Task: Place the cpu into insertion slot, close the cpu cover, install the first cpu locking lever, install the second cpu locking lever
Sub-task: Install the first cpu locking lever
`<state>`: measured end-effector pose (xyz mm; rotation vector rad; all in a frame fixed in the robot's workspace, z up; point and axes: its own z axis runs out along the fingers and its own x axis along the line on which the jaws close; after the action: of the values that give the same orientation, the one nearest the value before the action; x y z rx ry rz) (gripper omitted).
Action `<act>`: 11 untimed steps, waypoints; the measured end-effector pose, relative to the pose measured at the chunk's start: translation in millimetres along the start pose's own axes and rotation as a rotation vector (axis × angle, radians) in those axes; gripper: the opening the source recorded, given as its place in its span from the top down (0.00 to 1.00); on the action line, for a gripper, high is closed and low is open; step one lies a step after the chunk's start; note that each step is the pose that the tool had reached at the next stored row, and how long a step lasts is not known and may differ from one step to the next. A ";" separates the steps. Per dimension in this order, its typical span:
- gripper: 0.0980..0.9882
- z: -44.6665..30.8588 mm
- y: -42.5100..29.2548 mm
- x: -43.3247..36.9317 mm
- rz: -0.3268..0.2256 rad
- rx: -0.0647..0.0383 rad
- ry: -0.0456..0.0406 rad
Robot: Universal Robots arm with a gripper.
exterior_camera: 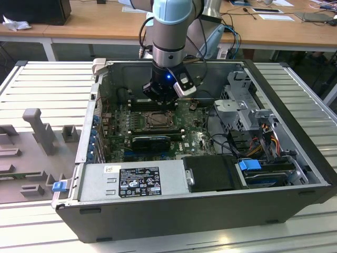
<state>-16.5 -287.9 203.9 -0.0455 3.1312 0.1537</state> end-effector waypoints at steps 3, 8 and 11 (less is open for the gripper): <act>0.99 -0.1 -0.5 0.0 0.000 0.000 0.0000; 0.99 0.5 -0.9 0.0 0.000 0.002 0.0006; 0.99 2.5 -1.0 0.0 0.000 0.001 0.0002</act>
<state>-16.4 -288.6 201.3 -0.0455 3.1315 0.1518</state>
